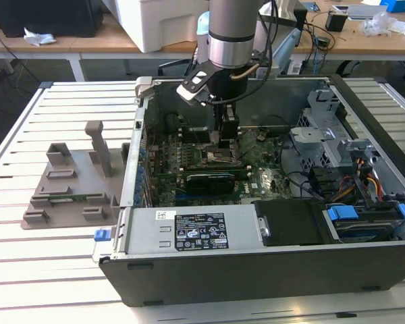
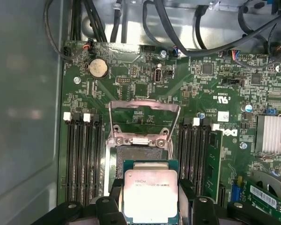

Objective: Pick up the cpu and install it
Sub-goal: 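Place the cpu into insertion slot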

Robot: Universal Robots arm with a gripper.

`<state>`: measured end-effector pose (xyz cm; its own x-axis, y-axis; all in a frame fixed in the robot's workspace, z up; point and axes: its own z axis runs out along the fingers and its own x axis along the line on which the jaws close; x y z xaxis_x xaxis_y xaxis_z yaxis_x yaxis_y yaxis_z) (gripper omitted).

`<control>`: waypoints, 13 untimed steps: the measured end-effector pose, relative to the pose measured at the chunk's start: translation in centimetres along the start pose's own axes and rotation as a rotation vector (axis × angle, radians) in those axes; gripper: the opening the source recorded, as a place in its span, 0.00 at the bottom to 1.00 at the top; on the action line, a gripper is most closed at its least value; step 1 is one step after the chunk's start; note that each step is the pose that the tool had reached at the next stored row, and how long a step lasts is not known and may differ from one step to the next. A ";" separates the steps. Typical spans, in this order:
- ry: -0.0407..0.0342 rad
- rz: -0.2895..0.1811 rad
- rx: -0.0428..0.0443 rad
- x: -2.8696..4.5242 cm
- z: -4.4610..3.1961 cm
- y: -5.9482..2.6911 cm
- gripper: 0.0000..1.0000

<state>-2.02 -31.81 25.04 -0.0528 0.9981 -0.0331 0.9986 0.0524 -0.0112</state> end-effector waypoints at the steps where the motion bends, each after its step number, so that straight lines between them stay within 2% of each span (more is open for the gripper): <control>1: 0.0001 0.000 0.0000 0.00 0.12 0.00 0.55; 7: 0.0001 0.000 0.0000 0.02 0.48 0.00 0.55; 10: -0.0001 0.000 0.0001 0.04 1.19 0.01 0.55; 13: 0.0000 0.000 0.0000 0.05 1.52 0.01 0.55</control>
<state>-2.02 -31.81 23.53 -0.0526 0.9981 -0.0332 0.9986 0.0523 -0.0112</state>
